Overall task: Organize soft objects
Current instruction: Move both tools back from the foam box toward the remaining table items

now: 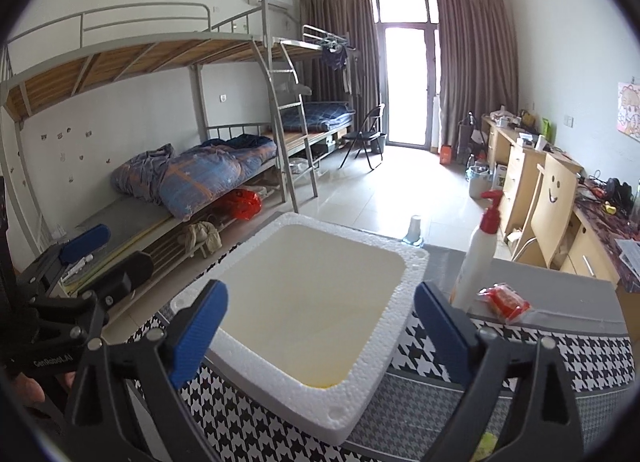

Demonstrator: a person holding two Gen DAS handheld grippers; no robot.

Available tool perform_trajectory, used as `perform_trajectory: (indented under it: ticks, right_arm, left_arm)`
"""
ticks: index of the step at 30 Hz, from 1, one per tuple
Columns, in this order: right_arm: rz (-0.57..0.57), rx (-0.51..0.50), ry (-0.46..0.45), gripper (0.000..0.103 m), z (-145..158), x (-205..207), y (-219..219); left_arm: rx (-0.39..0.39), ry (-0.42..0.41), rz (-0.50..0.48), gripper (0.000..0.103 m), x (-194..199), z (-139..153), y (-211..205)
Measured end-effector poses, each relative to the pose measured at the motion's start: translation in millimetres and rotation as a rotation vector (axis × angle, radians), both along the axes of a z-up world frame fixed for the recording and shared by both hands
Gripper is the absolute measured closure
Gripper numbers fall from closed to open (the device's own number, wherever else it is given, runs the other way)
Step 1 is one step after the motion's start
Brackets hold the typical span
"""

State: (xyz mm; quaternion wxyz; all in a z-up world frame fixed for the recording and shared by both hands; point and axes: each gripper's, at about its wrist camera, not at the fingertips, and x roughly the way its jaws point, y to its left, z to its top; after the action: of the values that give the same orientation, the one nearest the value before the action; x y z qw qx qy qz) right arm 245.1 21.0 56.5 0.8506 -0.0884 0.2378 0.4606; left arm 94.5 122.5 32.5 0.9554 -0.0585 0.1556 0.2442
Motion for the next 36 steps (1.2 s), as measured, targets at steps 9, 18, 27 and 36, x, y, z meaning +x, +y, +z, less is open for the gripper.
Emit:
perform_trajectory:
  ticks: [9, 18, 27, 36]
  right_arm:
    - [-0.034, 0.026, -0.015, 0.007, 4.5, -3.4, -20.2]
    - [-0.083, 0.048, -0.017, 0.007, 1.6, -3.1, -42.6]
    - [-0.131, 0.064, -0.027, 0.007, 0.6, -3.2, -63.5]
    - [-0.185, 0.072, -0.036, 0.006, -1.4, -3.3, -88.5]
  left_arm:
    - [0.013, -0.005, -0.052, 0.001, 1.8, 6.5, -16.8]
    - [0.003, -0.013, -0.119, 0.001, 4.7, 8.1, -34.4]
    - [0.004, -0.021, -0.173, 0.001, 6.3, 9.4, -53.8]
    - [0.006, -0.022, -0.233, 0.001, 12.4, 11.1, -71.0]
